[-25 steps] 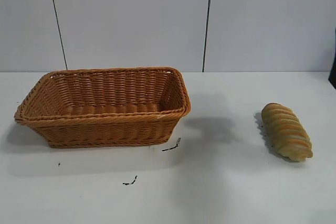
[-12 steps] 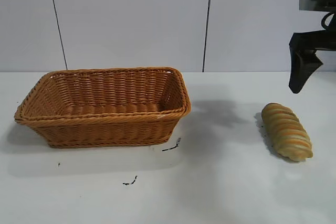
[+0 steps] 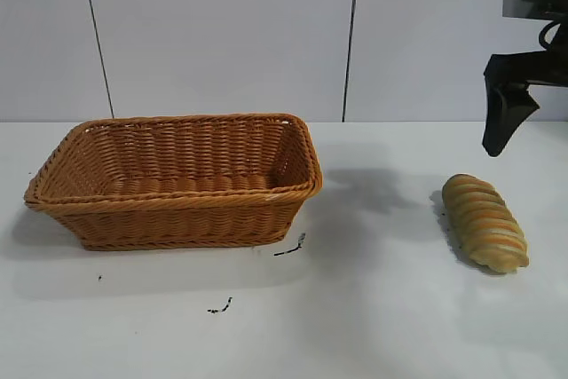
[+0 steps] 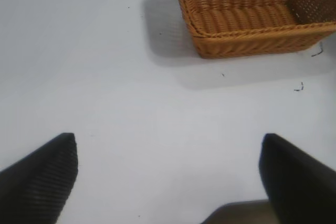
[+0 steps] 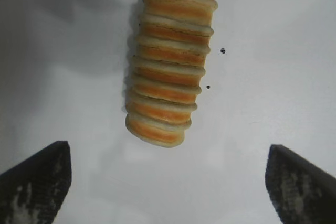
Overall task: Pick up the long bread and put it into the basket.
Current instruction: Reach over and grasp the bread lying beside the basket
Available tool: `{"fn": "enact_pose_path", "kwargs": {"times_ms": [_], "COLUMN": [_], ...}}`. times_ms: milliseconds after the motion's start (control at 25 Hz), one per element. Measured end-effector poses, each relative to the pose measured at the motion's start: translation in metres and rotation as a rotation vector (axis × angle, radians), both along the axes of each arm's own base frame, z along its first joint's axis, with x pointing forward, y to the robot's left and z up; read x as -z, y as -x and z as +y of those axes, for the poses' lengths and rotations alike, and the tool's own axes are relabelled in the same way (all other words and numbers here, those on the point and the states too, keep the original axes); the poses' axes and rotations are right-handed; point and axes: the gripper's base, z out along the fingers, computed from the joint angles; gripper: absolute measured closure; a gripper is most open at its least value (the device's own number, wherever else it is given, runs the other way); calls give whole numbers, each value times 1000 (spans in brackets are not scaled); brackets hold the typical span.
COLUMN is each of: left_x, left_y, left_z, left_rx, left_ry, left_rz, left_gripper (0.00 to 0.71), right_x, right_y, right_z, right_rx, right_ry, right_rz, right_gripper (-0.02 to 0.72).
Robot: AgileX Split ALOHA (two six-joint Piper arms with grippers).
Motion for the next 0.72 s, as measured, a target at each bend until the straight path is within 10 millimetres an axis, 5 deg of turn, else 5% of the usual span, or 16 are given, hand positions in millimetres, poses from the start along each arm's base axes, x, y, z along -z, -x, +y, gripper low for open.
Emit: {"fn": "enact_pose_path", "kwargs": {"times_ms": [200,720], "left_x": [0,0], "left_y": [0,0], "left_z": [0,0], "left_rx": [0,0], "left_ry": [0,0], "left_rz": [0,0], "left_gripper": [18,18], "right_x": [8,73], "right_y": [-7,-63], "right_z": [4,7], "right_rx": [21,34], "right_ry": [20,48], "right_rz": [-31,23], "right_gripper": [14,14]}}
